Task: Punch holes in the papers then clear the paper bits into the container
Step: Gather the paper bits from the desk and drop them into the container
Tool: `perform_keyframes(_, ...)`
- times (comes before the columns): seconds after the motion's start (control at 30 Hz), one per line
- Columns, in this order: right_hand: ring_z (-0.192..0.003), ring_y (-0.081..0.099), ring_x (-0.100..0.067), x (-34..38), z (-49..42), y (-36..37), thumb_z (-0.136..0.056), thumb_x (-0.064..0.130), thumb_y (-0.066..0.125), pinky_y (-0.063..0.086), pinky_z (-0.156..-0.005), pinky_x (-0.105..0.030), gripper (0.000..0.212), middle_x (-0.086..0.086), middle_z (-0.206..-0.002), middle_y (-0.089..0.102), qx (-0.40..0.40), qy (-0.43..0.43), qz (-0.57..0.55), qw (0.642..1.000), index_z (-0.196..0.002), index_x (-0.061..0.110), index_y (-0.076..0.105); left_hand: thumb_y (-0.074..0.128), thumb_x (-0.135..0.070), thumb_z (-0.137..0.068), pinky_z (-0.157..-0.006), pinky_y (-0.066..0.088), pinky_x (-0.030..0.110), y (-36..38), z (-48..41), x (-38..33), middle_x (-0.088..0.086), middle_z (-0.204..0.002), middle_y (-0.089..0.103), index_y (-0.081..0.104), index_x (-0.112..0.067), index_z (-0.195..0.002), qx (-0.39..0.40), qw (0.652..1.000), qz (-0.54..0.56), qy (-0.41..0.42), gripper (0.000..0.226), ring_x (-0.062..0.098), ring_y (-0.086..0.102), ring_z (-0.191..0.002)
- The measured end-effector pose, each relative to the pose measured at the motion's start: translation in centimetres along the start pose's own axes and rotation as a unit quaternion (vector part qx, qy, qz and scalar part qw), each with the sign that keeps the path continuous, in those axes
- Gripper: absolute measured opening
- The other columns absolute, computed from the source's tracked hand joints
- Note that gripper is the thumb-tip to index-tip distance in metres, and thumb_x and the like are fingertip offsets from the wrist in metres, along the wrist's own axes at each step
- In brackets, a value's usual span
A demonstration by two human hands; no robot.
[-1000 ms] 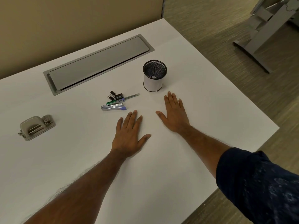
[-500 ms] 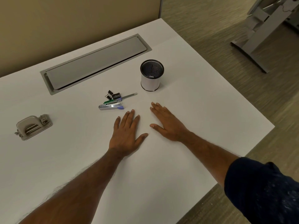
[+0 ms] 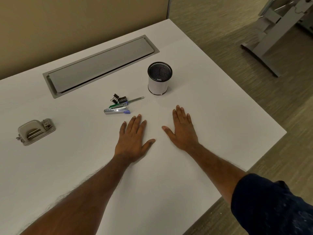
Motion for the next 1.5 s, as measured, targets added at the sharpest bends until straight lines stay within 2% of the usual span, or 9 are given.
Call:
perform_keyframes(0.4, -0.15, -0.002, -0.021, 1.8, 0.5, 0.5, -0.096, 0.061, 0.024, 0.006, -0.122, -0.043, 0.078, -0.009, -0.163, 0.002, 0.0, -0.045, 0.05, 0.998, -0.153, 0.009, 0.013, 0.016, -0.073, -0.091, -0.121, 0.005, 0.048, 0.1, 0.0, 0.1, 0.006, -0.164, 0.009, 0.022, -0.017, -0.154, 0.018, 1.0, -0.001, 0.002, 0.084, 0.023, 0.007, -0.152)
perform_keyframes(1.0, -0.15, -0.009, -0.021, 4.6, 0.0, 2.1, -0.096, 0.061, 0.019, 0.0, -0.123, -0.04, 0.08, -0.008, -0.162, -0.008, 0.013, -0.053, 0.066, 0.996, -0.153, 0.009, 0.0, 0.009, -0.07, -0.091, -0.121, -0.007, 0.041, -0.2, 0.7, 0.9, 0.001, -0.165, -0.005, 0.008, -0.021, -0.156, 0.048, 0.999, 0.007, -0.003, 0.082, 0.018, -0.006, -0.152)
perform_keyframes(1.07, -0.15, -0.01, -0.02, 4.7, 0.0, 1.8, -0.097, 0.059, 0.023, -0.001, -0.122, -0.039, 0.079, -0.008, -0.162, -0.009, 0.015, -0.059, 0.044, 0.997, -0.153, 0.009, 0.0, 0.011, -0.069, -0.092, -0.122, -0.004, 0.043, -0.6, 0.8, 0.6, 0.002, -0.165, -0.001, 0.011, -0.02, -0.156, 0.04, 0.999, 0.012, -0.004, 0.081, 0.018, -0.003, -0.152)
perform_keyframes(1.13, -0.15, -0.005, -0.016, 4.6, -0.2, 0.8, -0.1, 0.049, 0.031, -0.002, -0.122, -0.035, 0.071, -0.005, -0.163, -0.003, 0.022, -0.044, -0.077, 0.996, -0.154, 0.01, 0.004, 0.014, -0.068, -0.092, -0.122, 0.0, 0.044, -0.9, 0.9, 0.4, 0.003, -0.165, 0.004, 0.018, -0.018, -0.155, 0.028, 1.0, 0.014, 0.0, 0.08, 0.019, 0.002, -0.152)
perform_keyframes(1.2, -0.149, 0.008, -0.012, 4.0, -0.5, -0.7, -0.103, 0.03, 0.037, 0.005, -0.122, -0.03, 0.058, -0.003, -0.162, 0.011, 0.019, 0.056, -0.351, 0.935, -0.153, 0.01, 0.015, 0.014, -0.068, -0.092, -0.121, 0.001, 0.044, -1.2, 1.1, 0.4, 0.003, -0.165, 0.008, 0.022, -0.017, -0.154, 0.019, 1.0, 0.016, 0.001, 0.081, 0.02, 0.005, -0.152)
perform_keyframes(1.3, -0.141, 0.034, -0.017, 2.5, -0.1, -1.8, -0.105, 0.028, 0.029, 0.024, -0.117, -0.028, 0.046, -0.008, -0.153, 0.038, 0.007, 0.205, -0.753, 0.625, -0.144, 0.006, 0.038, 0.011, -0.069, -0.091, -0.121, 0.0, 0.043, -1.4, 1.2, 0.7, 0.003, -0.165, 0.008, 0.021, -0.018, -0.154, 0.018, 1.0, 0.017, 0.001, 0.082, 0.02, 0.005, -0.152)
perform_keyframes(1.37, -0.136, 0.042, -0.021, 2.1, 0.5, -2.0, -0.101, 0.039, 0.028, 0.027, -0.116, -0.033, 0.053, -0.01, -0.145, 0.048, 0.039, 0.228, -0.848, 0.477, -0.138, 0.006, 0.047, 0.01, -0.07, -0.091, -0.121, 0.0, 0.043, -1.4, 1.4, 0.9, 0.003, -0.165, 0.008, 0.021, -0.018, -0.154, 0.02, 1.0, 0.016, -0.001, 0.082, 0.02, 0.005, -0.152)
perform_keyframes(1.43, -0.134, 0.045, -0.024, 1.8, 1.1, -2.1, -0.097, 0.043, 0.031, 0.028, -0.116, -0.038, 0.059, -0.013, -0.141, 0.052, 0.047, 0.226, -0.88, 0.414, -0.137, 0.003, 0.048, 0.011, -0.069, -0.091, -0.121, 0.001, 0.044, -1.4, 1.5, 1.0, 0.003, -0.164, 0.01, 0.022, -0.017, -0.154, 0.016, 1.0, 0.019, -0.003, 0.082, 0.021, 0.007, -0.152)
perform_keyframes(1.5, -0.133, 0.047, -0.026, 1.7, 1.6, -1.9, -0.096, 0.042, 0.031, 0.029, -0.116, -0.04, 0.06, -0.015, -0.14, 0.053, 0.041, 0.221, -0.894, 0.388, -0.137, 0.001, 0.047, 0.013, -0.068, -0.092, -0.121, 0.003, 0.044, -1.5, 1.6, 1.0, 0.004, -0.164, 0.013, 0.025, -0.017, -0.153, 0.012, 1.0, 0.02, -0.003, 0.081, 0.021, 0.01, -0.151)
Point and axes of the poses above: each hand's wrist, its own z-axis away from the middle knuckle, its own y-axis out of the palm, x = y × z, the point moved 6 cm from there along -z, towards the middle knuckle
